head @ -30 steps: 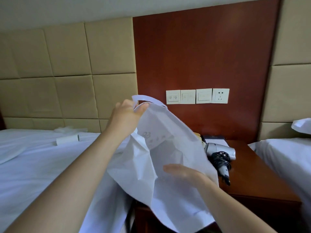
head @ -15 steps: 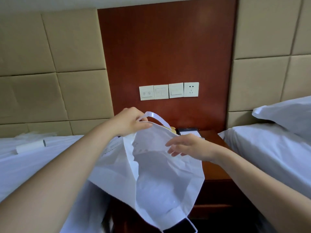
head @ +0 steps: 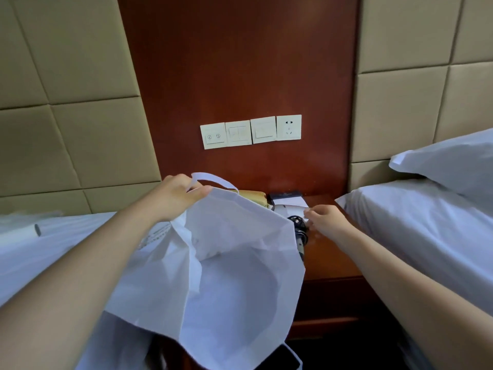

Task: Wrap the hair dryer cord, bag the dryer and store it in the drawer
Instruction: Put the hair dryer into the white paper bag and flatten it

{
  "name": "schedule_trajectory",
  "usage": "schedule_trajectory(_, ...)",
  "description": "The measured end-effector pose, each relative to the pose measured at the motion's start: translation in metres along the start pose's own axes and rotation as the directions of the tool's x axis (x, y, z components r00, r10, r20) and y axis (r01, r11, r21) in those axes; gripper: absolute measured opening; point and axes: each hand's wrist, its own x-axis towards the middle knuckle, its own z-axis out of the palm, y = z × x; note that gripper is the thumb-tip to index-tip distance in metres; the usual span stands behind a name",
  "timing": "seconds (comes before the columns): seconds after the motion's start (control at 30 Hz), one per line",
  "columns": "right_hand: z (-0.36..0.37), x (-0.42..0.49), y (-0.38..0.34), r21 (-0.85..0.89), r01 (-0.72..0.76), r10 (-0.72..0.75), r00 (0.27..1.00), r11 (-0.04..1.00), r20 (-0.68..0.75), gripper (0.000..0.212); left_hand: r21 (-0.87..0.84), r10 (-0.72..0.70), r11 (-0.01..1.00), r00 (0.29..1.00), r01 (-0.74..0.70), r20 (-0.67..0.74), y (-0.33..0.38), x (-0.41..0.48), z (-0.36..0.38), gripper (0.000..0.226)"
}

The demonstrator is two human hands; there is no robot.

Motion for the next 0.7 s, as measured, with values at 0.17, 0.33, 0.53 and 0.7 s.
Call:
schedule_trajectory(0.17,0.028,0.018,0.01,-0.192,-0.144,0.145,0.989,0.971,-0.009,0.041,0.02,-0.083,0.996,0.996,0.083,0.032,-0.017,-0.001,-0.002,0.048)
schedule_trajectory(0.33,0.057,0.027,0.014,-0.19,-0.263,0.265,0.964,0.946,-0.018,0.072,-0.012,-0.115,0.993,0.992,0.116,0.049,-0.023,-0.002,-0.002,0.049)
schedule_trajectory(0.53,0.069,0.031,0.016,-0.272,-0.246,0.225,0.969,0.93,-0.105,0.062,-0.049,-0.136,0.989,0.991,0.137,0.02,-0.026,-0.006,0.003,0.051)
schedule_trajectory(0.7,0.067,0.036,0.014,-0.211,-0.255,0.232,0.964,0.944,-0.126,0.053,-0.052,-0.154,0.987,0.988,0.155,0.016,-0.024,-0.008,0.001,0.051)
